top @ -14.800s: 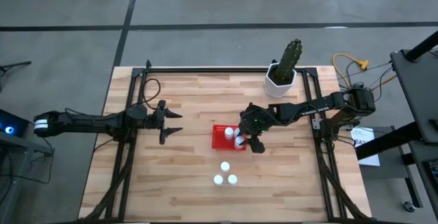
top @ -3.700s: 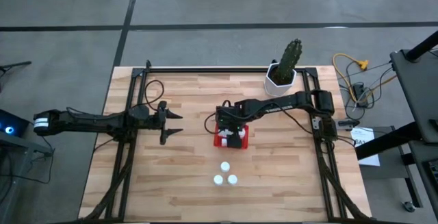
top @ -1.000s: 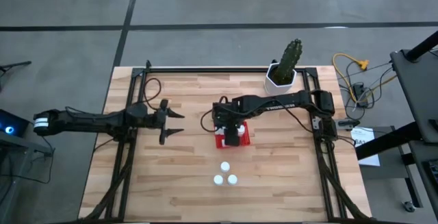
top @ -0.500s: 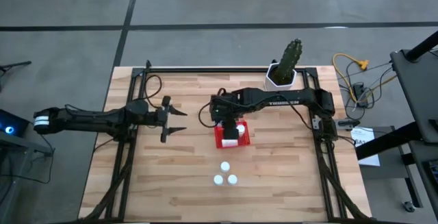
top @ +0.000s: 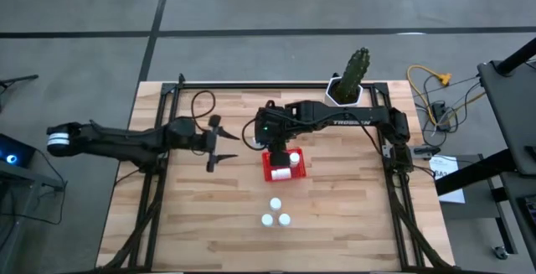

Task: Pick and place pill bottles into a basket
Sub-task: Adjust the white pill bottles in the red basket

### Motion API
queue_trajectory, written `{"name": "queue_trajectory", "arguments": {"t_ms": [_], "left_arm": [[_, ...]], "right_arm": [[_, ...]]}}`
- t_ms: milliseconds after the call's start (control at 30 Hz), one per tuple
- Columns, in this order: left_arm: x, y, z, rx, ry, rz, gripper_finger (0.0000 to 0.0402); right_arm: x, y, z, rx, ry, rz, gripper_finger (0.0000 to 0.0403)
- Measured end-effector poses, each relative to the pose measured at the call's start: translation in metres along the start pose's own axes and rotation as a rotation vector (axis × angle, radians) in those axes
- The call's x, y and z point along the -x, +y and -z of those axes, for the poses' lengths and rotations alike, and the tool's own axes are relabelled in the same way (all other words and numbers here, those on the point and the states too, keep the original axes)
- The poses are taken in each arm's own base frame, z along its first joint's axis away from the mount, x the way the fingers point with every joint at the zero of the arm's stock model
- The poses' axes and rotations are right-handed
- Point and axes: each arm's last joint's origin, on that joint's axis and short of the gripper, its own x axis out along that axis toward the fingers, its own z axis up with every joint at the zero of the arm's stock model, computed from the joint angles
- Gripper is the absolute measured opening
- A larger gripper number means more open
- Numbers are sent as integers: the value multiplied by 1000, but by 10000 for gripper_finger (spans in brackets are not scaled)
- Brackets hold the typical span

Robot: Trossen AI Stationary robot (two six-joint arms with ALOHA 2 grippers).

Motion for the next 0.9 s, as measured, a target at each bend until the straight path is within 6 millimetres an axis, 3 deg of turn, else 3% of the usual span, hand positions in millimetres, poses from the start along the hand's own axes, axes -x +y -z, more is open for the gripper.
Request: {"name": "queue_trajectory", "arguments": {"t_ms": [400, 533, 900], "left_arm": [[-21, 8, -13, -360, 26, 5, 245], [-22, 12, -18, -476, 58, -71, 245], [-22, 13, -27, -592, -3, -121, 245]], "right_arm": [[0, 0, 2, 1, 22, -3, 112], [0, 0, 2, 5, 22, -4, 111], [0, -2, 2, 10, 20, -3, 111]]}}
